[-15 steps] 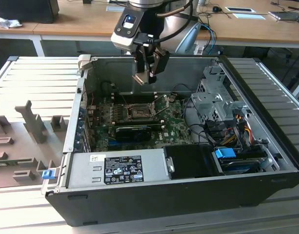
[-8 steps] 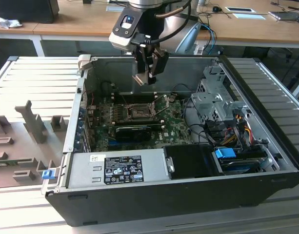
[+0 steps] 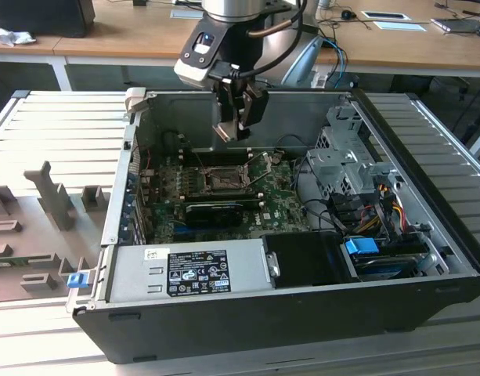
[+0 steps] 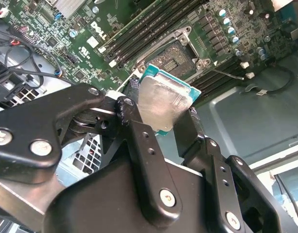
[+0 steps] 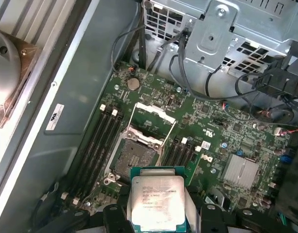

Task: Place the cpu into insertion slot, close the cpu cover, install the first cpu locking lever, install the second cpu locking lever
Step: 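Place the cpu into insertion slot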

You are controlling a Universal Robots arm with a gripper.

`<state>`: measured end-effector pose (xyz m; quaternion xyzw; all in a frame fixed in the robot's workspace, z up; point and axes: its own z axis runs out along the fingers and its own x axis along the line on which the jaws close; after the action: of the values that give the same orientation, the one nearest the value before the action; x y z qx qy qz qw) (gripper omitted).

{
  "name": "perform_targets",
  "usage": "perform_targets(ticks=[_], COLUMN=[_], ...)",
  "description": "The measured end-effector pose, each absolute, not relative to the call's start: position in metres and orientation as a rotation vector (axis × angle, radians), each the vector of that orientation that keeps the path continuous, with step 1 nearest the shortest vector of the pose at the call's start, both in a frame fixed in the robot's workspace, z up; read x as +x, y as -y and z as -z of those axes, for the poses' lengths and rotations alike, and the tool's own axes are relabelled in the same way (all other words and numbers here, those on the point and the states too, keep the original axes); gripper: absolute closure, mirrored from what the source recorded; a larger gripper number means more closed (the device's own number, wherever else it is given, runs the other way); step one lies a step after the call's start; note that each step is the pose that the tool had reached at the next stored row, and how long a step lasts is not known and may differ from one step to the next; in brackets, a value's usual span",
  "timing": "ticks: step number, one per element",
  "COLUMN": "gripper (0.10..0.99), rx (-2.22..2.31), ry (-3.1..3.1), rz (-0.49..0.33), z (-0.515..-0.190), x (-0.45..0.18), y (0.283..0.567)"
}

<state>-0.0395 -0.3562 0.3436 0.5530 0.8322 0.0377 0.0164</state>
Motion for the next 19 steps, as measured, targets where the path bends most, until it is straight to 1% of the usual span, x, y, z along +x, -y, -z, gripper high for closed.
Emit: perform_targets(ticks=[19], gripper=[0.557], rx=[1.739], ry=[-2.573], rz=[-0.116], z=[-0.327], x=[-0.039], y=[0.356])
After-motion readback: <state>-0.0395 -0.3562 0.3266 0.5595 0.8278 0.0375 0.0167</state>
